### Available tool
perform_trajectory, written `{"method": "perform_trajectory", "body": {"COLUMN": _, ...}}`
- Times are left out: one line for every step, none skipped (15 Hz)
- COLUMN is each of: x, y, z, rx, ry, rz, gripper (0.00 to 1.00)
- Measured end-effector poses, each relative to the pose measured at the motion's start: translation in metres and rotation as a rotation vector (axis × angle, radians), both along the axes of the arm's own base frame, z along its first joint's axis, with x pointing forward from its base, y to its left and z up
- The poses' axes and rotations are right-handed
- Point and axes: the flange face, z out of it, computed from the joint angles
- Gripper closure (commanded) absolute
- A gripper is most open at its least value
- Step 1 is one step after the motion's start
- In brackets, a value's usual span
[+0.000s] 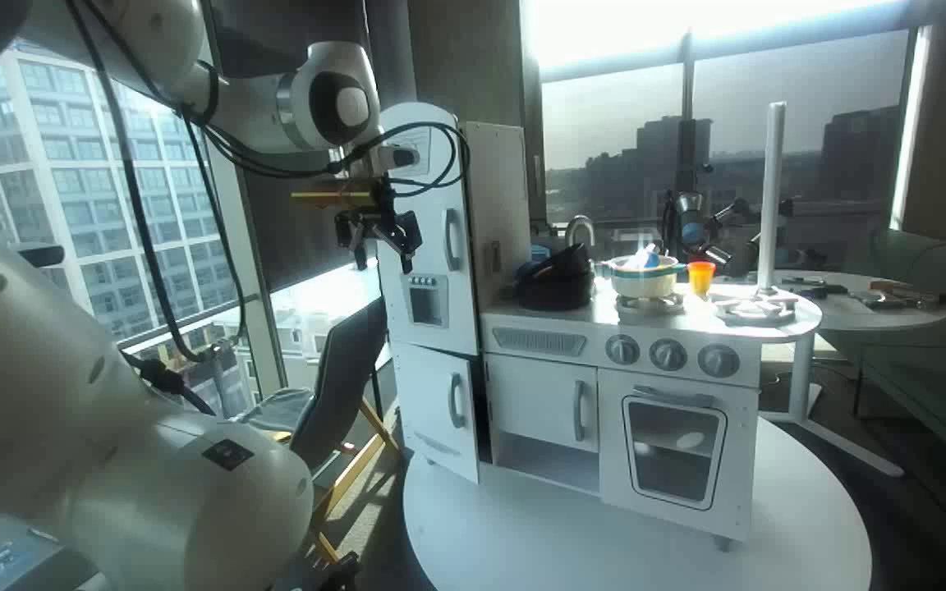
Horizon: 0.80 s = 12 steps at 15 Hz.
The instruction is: Open all the cupboard doors
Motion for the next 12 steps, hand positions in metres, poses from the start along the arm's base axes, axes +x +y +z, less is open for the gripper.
{"method": "perform_trajectory", "body": {"x": 0.000, "y": 0.000, "z": 0.003, "rx": 0.002, "ry": -0.006, "rz": 0.000, "gripper": 0.00}}
{"method": "perform_trajectory", "body": {"x": 0.000, "y": 0.000, "z": 0.006, "rx": 0.004, "ry": -0.012, "rz": 0.001, "gripper": 0.00}}
{"method": "perform_trajectory", "body": {"x": 0.000, "y": 0.001, "z": 0.009, "rx": 0.006, "ry": -0.017, "rz": 0.001, "gripper": 0.00}}
{"method": "perform_trajectory", "body": {"x": -0.001, "y": 0.001, "z": 0.010, "rx": 0.007, "ry": -0.020, "rz": 0.001, "gripper": 0.00}}
{"method": "perform_trajectory", "body": {"x": -0.001, "y": 0.001, "z": 0.010, "rx": 0.007, "ry": -0.020, "rz": 0.001, "gripper": 0.00}}
{"method": "perform_trajectory", "body": {"x": -0.001, "y": 0.001, "z": 0.010, "rx": 0.007, "ry": -0.020, "rz": 0.001, "gripper": 0.00}}
{"method": "perform_trajectory", "body": {"x": -0.001, "y": 0.001, "z": 0.010, "rx": 0.007, "ry": -0.020, "rz": 0.001, "gripper": 0.00}}
{"method": "perform_trajectory", "body": {"x": -0.001, "y": 0.000, "z": 0.009, "rx": 0.006, "ry": -0.017, "rz": 0.001, "gripper": 0.00}}
{"method": "perform_trajectory", "body": {"x": 0.000, "y": 0.000, "z": 0.006, "rx": 0.000, "ry": -0.013, "rz": -0.001, "gripper": 0.00}}
{"method": "perform_trajectory", "body": {"x": 0.001, "y": -0.002, "z": 0.003, "rx": -0.002, "ry": -0.010, "rz": -0.012, "gripper": 0.00}}
{"method": "perform_trajectory", "body": {"x": 0.004, "y": -0.006, "z": 0.001, "rx": -0.007, "ry": -0.012, "rz": -0.031, "gripper": 0.00}}
{"method": "perform_trajectory", "body": {"x": 0.007, "y": -0.010, "z": 0.000, "rx": -0.013, "ry": -0.021, "rz": -0.055, "gripper": 0.00}}
